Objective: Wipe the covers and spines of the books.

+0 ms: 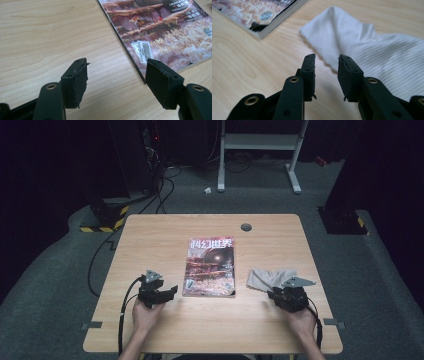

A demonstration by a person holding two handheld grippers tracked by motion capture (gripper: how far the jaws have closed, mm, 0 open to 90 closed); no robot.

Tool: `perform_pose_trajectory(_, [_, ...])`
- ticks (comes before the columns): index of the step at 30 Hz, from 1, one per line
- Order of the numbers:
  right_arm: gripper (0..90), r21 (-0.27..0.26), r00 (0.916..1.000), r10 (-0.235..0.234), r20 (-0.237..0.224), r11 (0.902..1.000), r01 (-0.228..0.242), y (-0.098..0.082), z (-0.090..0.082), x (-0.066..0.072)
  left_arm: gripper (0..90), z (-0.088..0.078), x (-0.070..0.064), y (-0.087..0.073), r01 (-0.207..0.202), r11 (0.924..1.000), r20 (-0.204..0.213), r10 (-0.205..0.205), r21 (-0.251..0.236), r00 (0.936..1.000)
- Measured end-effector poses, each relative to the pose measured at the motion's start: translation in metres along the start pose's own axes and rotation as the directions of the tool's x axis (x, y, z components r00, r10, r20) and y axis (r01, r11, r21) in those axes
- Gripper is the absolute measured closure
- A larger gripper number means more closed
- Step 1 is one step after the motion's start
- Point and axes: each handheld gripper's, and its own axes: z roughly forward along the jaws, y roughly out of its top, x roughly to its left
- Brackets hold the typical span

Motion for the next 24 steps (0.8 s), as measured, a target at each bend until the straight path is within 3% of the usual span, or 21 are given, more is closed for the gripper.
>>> perform_pose_trajectory(8, [67.3,-0.009,0.9998,0.021,0.004,0.9997,-0.021,-0.019,0.001,0.004,34.1,-0.005,-0.006,-0.013,-0.021,0.9996,-0.018,0.021,-0.016,0.9996])
perform_pose_trajectory(17, [65.5,-0.015,0.9987,-0.025,0.044,0.9996,0.026,-0.027,0.004,0.012,33.8,-0.006,-0.006,-0.028,-0.045,0.9986,-0.041,0.044,-0.029,0.9982])
perform_pose_trajectory(24, [60.6,-0.018,0.9956,-0.057,0.074,0.9981,0.059,-0.029,0.004,0.016,33.1,-0.001,-0.008,-0.036,-0.074,0.9971,-0.066,0.073,-0.012,0.9951])
